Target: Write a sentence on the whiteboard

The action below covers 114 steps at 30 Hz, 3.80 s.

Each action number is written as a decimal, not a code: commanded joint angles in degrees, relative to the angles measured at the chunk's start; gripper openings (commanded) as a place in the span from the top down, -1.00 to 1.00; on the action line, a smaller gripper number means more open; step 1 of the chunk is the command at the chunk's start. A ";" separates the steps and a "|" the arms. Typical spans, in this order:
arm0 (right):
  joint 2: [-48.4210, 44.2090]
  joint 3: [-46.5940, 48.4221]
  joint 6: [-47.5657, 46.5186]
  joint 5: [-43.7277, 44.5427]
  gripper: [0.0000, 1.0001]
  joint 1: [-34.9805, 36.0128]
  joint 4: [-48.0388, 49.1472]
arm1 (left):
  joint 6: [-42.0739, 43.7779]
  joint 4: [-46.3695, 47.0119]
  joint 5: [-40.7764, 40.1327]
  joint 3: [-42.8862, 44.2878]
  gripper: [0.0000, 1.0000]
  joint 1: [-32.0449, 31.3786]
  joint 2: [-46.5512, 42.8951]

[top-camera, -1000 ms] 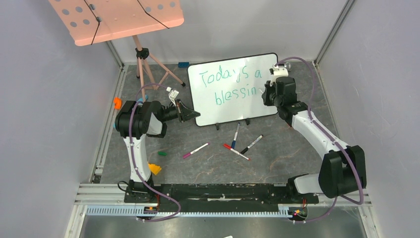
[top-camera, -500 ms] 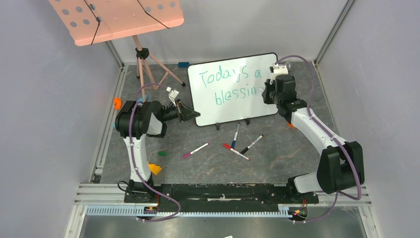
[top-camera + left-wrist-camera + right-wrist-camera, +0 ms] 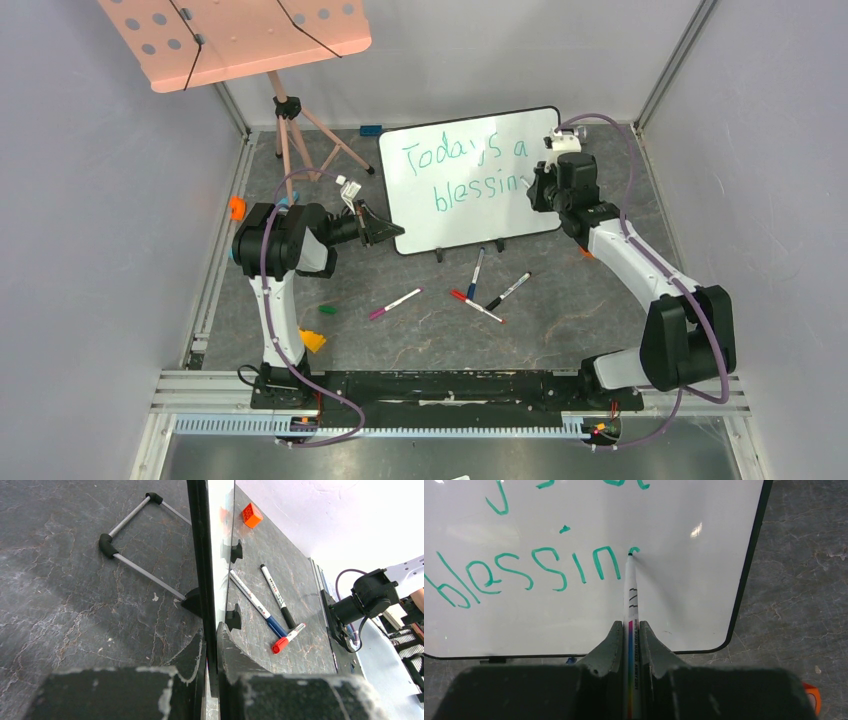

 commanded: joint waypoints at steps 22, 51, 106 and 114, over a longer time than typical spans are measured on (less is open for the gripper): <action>-0.42 1.47 0.14 5.47 1.00 -0.66 -0.77 | 2.81 4.70 0.60 1.07 0.96 -0.14 0.88; -2.07 -5.00 -0.05 1.43 1.00 -0.75 -1.09 | 2.78 4.70 0.60 1.07 0.96 -0.09 0.93; -4.69 0.15 0.77 0.67 1.00 -1.19 2.66 | 3.42 4.70 1.48 0.89 0.96 0.00 0.62; -3.61 0.37 0.64 0.28 1.00 -1.18 2.79 | 3.35 4.70 1.40 0.90 0.96 -0.04 0.76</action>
